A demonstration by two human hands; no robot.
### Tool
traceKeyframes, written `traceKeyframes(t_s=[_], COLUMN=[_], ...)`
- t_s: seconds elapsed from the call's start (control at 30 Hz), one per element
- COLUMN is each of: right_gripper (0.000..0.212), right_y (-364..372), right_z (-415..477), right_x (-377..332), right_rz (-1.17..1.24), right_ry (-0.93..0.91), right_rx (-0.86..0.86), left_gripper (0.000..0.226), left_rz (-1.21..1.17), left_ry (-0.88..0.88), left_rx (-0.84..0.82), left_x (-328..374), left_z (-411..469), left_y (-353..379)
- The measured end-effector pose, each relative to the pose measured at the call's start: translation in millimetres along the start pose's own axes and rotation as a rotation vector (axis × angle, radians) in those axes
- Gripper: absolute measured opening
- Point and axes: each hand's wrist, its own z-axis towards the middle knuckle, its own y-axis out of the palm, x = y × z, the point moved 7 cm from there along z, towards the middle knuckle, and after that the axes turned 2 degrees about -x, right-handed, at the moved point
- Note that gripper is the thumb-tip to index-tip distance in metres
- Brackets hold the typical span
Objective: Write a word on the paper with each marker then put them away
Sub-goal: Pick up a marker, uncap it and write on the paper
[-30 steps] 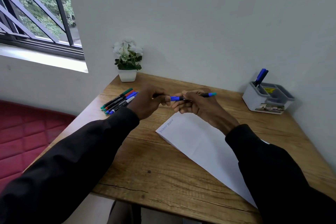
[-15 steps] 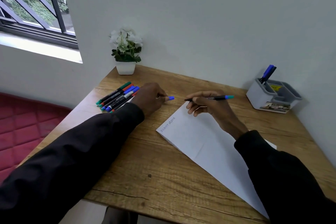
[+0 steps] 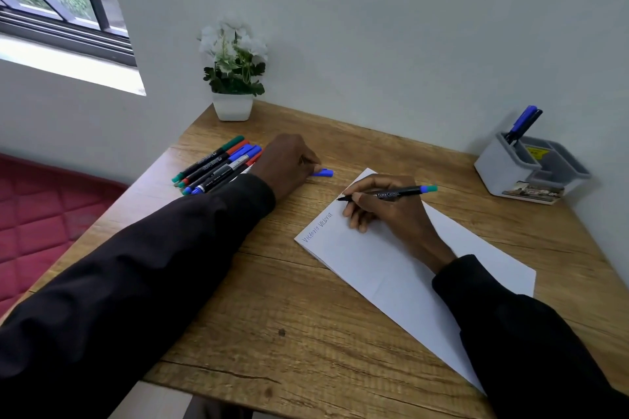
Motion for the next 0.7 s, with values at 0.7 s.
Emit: traceKeyframes(t_s=[0.7], right_gripper=[0.015], right_y=[4.4], right_z=[-1.2], right_x=[-5.1], right_rz=[-0.221], right_ry=[-0.063], right_rx=[0.048], left_gripper=[0.023], left_rz=[-0.257], left_ry=[0.153], left_rx=[-0.423], left_x=[14.0], left_z=[-15.0], left_y=[21.4])
